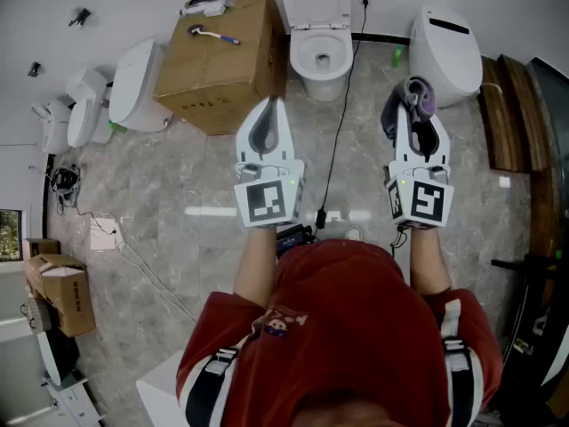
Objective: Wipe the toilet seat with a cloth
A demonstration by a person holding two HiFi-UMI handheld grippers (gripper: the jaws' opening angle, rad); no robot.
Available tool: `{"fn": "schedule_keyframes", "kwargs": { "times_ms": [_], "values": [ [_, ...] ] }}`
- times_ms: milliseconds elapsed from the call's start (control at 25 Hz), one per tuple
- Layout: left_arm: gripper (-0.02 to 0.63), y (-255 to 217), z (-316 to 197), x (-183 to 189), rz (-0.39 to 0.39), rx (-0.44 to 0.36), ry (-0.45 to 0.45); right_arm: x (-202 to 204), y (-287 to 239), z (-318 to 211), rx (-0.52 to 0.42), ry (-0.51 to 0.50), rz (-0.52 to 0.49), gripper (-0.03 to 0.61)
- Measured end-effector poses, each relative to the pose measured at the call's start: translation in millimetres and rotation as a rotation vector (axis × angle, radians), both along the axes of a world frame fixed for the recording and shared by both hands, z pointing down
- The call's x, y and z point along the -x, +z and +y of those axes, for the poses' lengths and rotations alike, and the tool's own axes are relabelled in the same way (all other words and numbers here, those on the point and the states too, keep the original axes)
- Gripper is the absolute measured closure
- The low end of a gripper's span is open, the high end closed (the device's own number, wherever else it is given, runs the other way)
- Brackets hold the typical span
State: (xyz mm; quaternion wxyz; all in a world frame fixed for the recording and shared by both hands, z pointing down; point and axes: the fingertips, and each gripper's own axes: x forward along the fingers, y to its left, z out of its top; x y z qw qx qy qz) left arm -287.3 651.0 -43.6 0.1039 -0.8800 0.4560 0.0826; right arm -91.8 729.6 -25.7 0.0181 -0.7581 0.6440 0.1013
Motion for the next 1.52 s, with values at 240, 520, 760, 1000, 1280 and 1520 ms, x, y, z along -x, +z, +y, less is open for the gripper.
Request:
{"fn": "schedule_keyframes", "kwargs": {
  "times_ms": [240,520,760,1000,1280,1520],
  "values": [
    [0.601,-0.7,-4.7,-16.9,-0.016,0.007,-0.006,-20.5,6.4,-8.9,-0.006,-0.009,0.016,0.505],
    [0.601,3.8,-1.6,-53.0,-0.041,0.014,-0.03,-57.9,19.3,-11.5,0.007,-0.017,-0.016,0.505],
    [0.601,16.6,3.1,-74.4,-0.059,0.045,-0.059,-83.9,32.9,-10.8,0.011,-0.036,-0.051,0.505],
    [0.601,30.1,-9.2,-87.9,-0.083,0.065,-0.068,-100.0,47.8,-18.9,0.033,-0.041,-0.071,0.505],
    [0.601,36.7,-48.1,-92.5,-0.04,0.072,-0.036,-102.5,53.5,-50.7,0.046,-0.01,-0.059,0.505],
    [0.601,38.3,-113.9,-81.8,-0.02,0.062,-0.01,-87.5,49.7,-110.2,0.053,0.019,-0.028,0.505]
  ]
}}
